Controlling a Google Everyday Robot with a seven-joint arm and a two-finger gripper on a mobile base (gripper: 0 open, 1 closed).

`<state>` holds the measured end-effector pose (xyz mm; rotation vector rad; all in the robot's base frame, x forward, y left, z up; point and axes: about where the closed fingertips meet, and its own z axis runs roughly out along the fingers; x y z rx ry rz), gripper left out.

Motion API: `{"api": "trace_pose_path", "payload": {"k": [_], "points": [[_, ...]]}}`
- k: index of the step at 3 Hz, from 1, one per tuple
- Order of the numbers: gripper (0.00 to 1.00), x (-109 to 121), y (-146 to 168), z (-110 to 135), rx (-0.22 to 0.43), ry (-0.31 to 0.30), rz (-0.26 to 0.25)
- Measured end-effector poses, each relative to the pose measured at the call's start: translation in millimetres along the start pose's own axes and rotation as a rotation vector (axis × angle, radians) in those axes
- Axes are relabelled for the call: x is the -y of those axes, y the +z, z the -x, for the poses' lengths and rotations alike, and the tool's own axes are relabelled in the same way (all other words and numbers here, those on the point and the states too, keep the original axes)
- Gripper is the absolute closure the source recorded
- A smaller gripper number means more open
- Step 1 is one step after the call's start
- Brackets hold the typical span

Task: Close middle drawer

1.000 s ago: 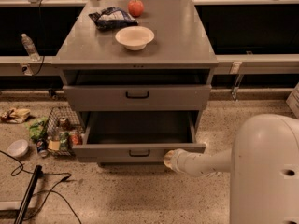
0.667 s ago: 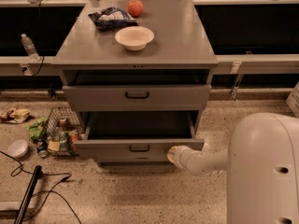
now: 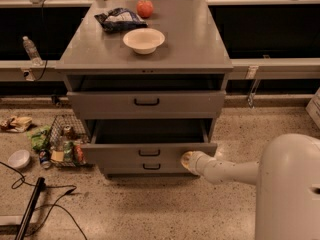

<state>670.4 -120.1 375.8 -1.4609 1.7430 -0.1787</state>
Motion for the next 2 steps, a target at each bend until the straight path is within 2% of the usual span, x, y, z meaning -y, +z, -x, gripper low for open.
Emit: {"api": "trace_pose_path", "payload": {"k": [2], "points": [[1.00,21,40,7,0.092,-0.050,0.018]]}}
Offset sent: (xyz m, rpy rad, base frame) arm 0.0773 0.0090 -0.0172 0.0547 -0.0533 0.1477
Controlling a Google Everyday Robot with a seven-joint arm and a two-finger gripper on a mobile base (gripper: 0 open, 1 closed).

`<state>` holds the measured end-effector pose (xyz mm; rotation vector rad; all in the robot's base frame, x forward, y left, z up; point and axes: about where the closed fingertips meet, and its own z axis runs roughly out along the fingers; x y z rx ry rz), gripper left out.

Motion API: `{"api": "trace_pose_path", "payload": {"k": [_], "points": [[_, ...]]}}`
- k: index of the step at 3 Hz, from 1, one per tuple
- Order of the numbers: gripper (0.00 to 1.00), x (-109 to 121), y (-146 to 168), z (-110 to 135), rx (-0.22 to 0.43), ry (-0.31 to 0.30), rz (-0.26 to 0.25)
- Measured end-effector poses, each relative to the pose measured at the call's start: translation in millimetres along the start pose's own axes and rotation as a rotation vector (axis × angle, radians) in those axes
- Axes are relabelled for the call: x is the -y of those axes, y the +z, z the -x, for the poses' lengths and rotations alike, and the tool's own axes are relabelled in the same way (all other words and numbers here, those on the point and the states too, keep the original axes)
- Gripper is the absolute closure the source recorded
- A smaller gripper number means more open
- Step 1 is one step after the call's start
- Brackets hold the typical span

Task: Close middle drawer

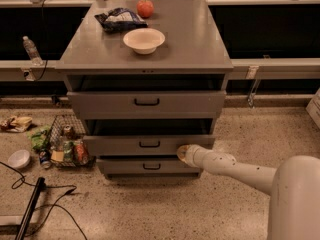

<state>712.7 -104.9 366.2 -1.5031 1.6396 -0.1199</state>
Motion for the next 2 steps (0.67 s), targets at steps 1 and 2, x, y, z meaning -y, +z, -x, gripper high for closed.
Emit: {"api": "trace_pose_path", "payload": {"k": [1,2], "points": [[1.00,8,17,1,0.033,-0.012,0.012],[1.00,2,-14,6,0.101,0.031,0.094]]}}
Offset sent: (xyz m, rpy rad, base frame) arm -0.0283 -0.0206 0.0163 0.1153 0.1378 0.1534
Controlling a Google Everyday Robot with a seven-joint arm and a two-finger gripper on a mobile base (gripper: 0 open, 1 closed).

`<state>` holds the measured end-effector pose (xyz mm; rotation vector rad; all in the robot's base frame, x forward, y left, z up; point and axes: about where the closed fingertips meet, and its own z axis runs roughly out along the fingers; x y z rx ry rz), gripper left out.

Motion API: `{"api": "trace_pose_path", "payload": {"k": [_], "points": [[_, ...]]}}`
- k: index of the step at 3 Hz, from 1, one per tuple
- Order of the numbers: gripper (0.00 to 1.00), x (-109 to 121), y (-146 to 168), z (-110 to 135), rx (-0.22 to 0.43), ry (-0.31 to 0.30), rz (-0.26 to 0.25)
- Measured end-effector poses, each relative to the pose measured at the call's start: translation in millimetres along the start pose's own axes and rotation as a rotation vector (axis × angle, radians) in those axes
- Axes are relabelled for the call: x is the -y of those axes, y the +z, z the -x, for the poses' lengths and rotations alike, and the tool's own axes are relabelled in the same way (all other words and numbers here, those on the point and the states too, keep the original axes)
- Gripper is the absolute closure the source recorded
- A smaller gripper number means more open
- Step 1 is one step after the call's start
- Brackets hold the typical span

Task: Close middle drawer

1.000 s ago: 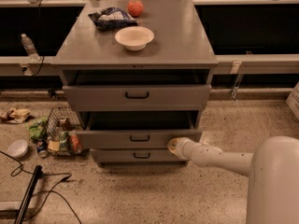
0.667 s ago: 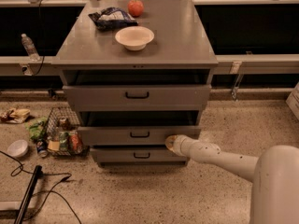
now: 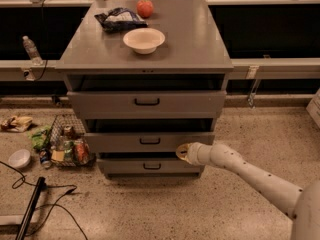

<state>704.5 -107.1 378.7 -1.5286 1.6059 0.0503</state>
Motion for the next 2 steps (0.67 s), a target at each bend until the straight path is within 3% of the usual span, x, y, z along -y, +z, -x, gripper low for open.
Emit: {"api": "trace_pose_path", "payload": {"k": [1,2], "points": [[1.00,-17,-77,0,0.058,0.173,0.109],[1.00,-25,-152,6,0.083,0.334,0.088]]}}
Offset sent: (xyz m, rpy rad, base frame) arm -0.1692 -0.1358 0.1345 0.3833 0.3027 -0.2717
